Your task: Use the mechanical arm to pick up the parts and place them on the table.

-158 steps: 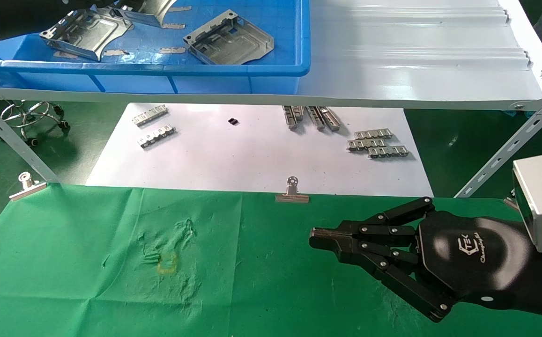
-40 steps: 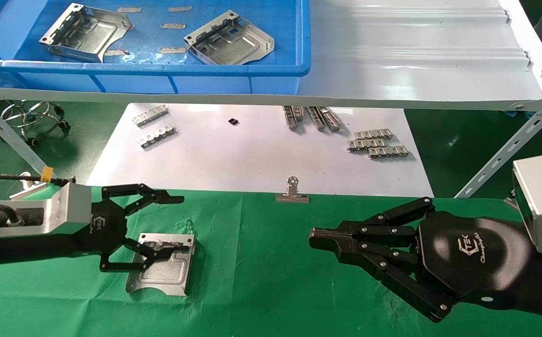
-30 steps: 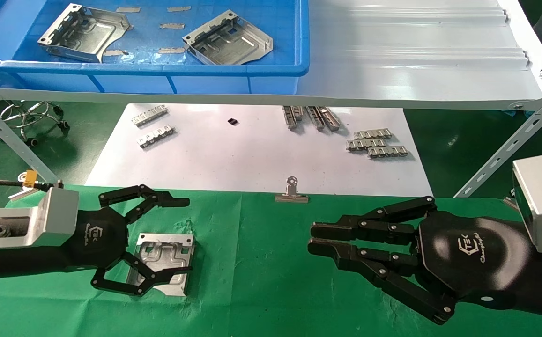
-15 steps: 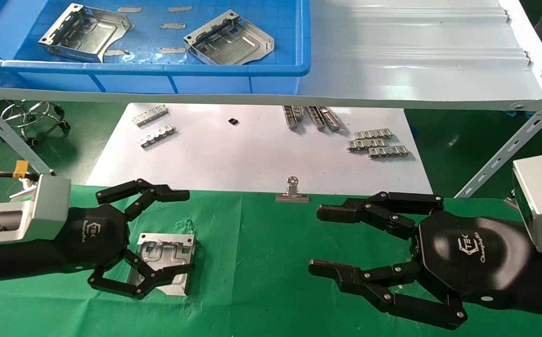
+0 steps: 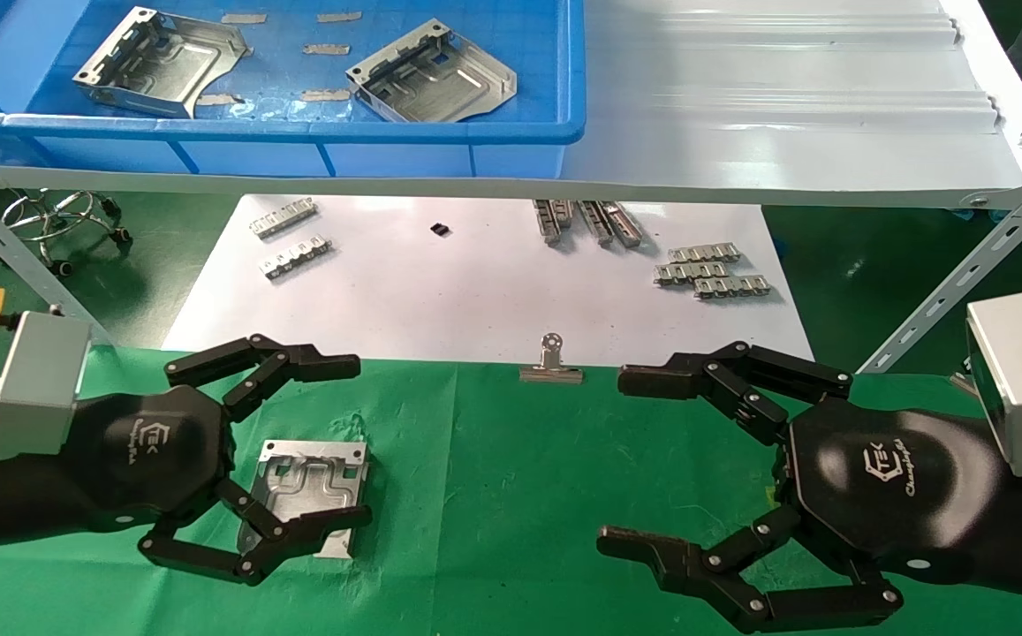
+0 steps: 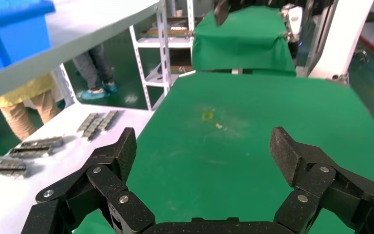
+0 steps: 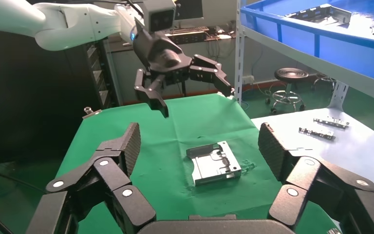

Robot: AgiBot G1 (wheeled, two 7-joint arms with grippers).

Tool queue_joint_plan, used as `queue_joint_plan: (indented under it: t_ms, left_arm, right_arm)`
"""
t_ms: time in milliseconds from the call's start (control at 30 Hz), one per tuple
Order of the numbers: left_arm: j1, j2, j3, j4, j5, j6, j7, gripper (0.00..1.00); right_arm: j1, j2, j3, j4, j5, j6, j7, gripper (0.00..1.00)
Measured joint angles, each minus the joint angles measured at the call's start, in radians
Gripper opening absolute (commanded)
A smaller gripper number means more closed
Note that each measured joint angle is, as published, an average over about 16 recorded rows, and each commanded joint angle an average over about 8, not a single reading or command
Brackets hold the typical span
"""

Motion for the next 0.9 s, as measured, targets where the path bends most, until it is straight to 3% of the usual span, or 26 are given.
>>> queue_joint_plan:
  t_ms: [600,900]
  left_arm:
    - [0.134,-0.059,-0.156,-0.261,-0.041,-0.037,-0.222,1.0]
    - [0.172,-0.075,-0.201,-0.335,-0.054,-0.047,-0.279,1.0]
  right_arm:
    - [0.0,0.0,0.0,0.0,0.0,0.0,0.0,1.0]
    - [0.0,0.0,0.0,0.0,0.0,0.0,0.0,1.0]
